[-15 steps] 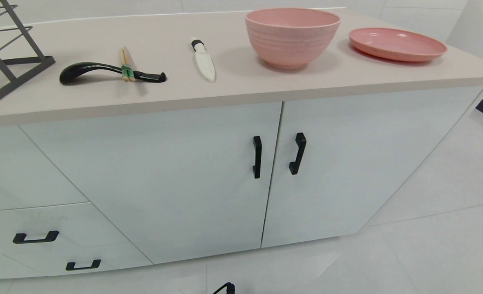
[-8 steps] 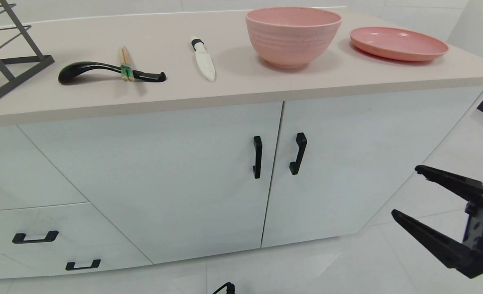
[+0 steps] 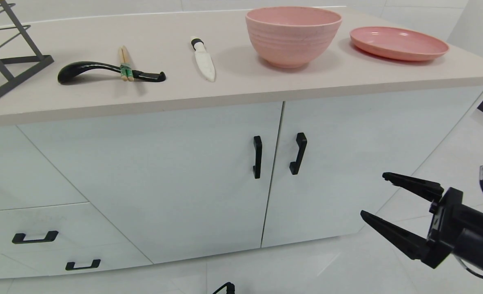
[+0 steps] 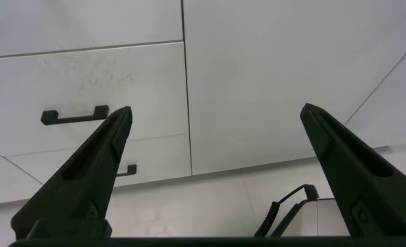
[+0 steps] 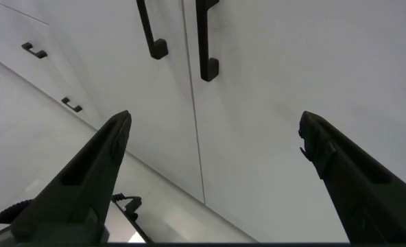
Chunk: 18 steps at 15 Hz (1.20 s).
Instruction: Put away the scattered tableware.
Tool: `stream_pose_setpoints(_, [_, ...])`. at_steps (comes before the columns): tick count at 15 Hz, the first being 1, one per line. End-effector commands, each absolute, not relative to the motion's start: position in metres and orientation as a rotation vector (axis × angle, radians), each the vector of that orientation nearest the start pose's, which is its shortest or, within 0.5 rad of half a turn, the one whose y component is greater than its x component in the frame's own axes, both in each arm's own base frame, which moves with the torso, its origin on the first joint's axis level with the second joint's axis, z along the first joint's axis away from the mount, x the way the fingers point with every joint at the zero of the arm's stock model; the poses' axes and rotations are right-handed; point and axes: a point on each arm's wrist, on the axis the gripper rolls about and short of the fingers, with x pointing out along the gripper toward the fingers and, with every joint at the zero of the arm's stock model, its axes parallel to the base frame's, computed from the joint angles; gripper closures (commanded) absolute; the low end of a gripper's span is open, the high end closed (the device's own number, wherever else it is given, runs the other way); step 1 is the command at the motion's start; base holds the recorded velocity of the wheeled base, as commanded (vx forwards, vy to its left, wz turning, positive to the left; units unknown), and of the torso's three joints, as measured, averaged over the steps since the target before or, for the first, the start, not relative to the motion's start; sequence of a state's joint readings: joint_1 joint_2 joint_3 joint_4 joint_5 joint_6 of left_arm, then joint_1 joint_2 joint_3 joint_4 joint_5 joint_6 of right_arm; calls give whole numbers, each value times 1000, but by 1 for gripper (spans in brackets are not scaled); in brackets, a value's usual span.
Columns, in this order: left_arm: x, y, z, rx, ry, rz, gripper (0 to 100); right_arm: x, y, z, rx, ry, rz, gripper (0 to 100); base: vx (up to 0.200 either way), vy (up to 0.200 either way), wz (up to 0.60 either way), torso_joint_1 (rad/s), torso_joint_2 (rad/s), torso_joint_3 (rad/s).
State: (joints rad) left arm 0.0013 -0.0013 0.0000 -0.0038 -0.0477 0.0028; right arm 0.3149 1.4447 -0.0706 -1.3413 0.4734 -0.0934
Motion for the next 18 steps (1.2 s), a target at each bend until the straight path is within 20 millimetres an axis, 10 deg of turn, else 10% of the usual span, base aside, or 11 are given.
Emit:
stream_pose_setpoints(1, [-23, -1, 76, 0, -5, -48, 0, 171, 71, 132, -84, 28, 815, 0, 0, 0, 0, 0, 0, 0])
stream_pose_setpoints(18, [-23, -1, 76, 5, -3, -55, 0, 179, 77, 136, -86, 6, 842, 0, -71, 0, 0, 2, 1, 0])
